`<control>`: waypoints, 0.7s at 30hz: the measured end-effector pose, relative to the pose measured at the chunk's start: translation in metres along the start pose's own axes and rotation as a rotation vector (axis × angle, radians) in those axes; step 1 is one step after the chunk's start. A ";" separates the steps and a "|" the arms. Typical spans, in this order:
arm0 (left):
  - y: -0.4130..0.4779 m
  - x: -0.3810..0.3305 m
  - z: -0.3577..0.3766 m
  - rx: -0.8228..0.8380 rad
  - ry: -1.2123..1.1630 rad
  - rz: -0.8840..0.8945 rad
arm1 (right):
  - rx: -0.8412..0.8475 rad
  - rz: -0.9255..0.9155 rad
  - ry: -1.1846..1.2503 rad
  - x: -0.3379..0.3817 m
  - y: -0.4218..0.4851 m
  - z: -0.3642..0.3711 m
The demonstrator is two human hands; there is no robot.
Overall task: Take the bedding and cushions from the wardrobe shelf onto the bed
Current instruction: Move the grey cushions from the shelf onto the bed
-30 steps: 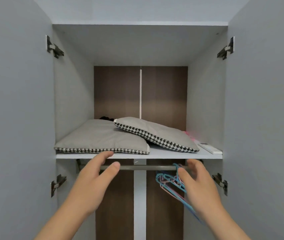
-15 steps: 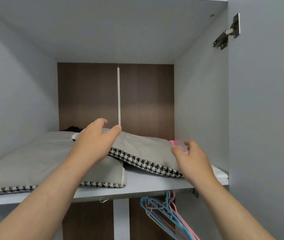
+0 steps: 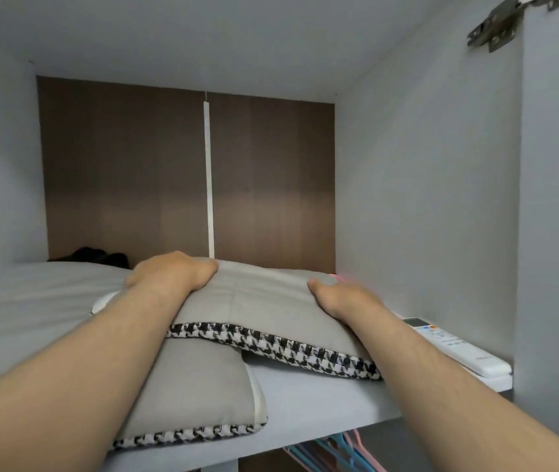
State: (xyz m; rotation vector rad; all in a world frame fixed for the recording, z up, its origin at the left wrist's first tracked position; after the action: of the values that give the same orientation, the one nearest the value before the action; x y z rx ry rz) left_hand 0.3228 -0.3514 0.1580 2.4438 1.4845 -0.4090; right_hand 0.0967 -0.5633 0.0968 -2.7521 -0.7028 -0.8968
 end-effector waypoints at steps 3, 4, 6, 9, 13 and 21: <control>0.009 0.006 0.007 -0.039 0.001 -0.045 | 0.062 0.014 -0.041 0.000 0.012 0.006; 0.009 0.006 0.006 -0.072 0.007 -0.041 | 0.063 0.019 -0.061 0.000 0.013 0.006; 0.010 0.008 0.004 -0.128 -0.017 -0.011 | 0.025 0.030 -0.125 0.001 0.011 0.007; 0.006 0.010 0.006 -0.166 -0.118 0.062 | -0.103 0.030 -0.099 -0.005 0.003 0.002; 0.000 0.006 0.001 -0.250 -0.196 0.199 | -0.275 -0.037 0.026 -0.007 -0.009 -0.004; -0.039 0.004 -0.041 -0.609 -0.394 0.469 | -0.617 -0.296 0.247 0.007 -0.069 -0.048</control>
State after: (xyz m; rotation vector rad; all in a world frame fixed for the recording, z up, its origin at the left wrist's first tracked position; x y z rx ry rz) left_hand 0.2943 -0.3164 0.1916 1.9754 0.7033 -0.2641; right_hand 0.0439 -0.5137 0.1400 -2.9872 -0.9257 -1.7396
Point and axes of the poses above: each hand's wrist, its own y-axis towards the middle knuckle, its own z-axis out of the palm, x = y × z, the point moved 6 cm from there along y, towards the middle knuckle, and after that the axes turned 11 degrees about x, right-handed, at the moved point
